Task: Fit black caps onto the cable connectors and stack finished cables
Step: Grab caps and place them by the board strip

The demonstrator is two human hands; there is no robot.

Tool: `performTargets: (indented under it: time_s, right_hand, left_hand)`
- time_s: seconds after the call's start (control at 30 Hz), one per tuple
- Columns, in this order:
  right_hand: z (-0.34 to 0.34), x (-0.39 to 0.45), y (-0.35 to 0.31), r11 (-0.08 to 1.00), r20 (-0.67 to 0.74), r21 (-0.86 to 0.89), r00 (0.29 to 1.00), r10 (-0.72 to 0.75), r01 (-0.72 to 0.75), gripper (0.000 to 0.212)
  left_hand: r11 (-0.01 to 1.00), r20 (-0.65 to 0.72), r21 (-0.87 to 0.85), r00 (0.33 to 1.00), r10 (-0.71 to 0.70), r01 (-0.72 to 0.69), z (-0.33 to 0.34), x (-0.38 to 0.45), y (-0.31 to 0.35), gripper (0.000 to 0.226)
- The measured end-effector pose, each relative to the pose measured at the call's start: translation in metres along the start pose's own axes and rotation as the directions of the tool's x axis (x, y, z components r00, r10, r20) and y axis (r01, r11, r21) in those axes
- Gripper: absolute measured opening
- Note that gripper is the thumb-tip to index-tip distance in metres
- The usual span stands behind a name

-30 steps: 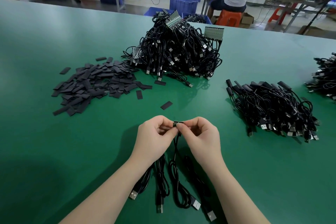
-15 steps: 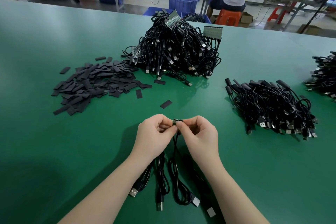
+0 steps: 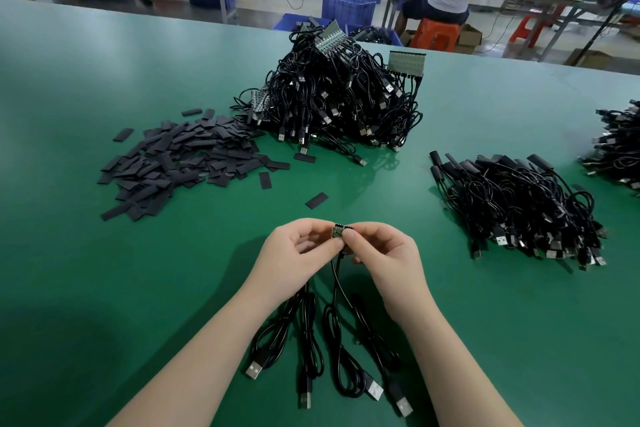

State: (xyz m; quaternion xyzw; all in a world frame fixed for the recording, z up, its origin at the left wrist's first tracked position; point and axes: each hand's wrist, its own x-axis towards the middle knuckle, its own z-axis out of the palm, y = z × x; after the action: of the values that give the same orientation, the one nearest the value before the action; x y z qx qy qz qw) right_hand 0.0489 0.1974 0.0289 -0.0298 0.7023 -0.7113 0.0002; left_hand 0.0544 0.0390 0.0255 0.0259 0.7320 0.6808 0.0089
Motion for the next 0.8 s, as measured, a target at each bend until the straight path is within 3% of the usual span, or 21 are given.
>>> performTargets:
  time_s: [0.17,0.3,0.4,0.5,0.6,0.8]
  right_hand:
    - [0.002,-0.002,-0.004,0.998,-0.047,0.065,0.999,-0.006,0.009,0.016]
    - [0.004,-0.004,-0.002,0.998,-0.185,-0.025,0.981,-0.058,0.054,0.015]
    - [0.007,-0.006,-0.001,0.997,-0.246,-0.045,0.967,-0.068,0.059,0.015]
    - [0.010,-0.007,-0.003,0.998,-0.204,0.032,0.978,-0.038,0.046,0.019]
    - [0.012,-0.008,-0.004,0.996,-0.112,0.091,0.994,-0.005,0.015,0.021]
    - [0.011,-0.006,-0.004,0.995,-0.044,0.096,0.998,0.040,-0.036,0.023]
  left_hand:
    - [0.996,0.096,-0.070,0.995,-0.040,0.047,-0.001,-0.001,0.004,0.022]
    - [0.992,-0.009,-0.127,1.000,0.010,-0.011,0.003,-0.003,0.003,0.020]
    - [0.987,-0.013,-0.154,0.998,0.054,-0.055,0.004,-0.003,0.003,0.021]
    - [0.979,0.002,-0.202,0.999,0.041,-0.040,0.004,-0.002,0.002,0.015]
    - [0.988,-0.046,-0.141,0.997,0.055,-0.061,0.004,-0.001,0.000,0.017]
    - [0.997,-0.100,-0.001,0.992,0.081,-0.082,0.005,-0.002,0.000,0.038]
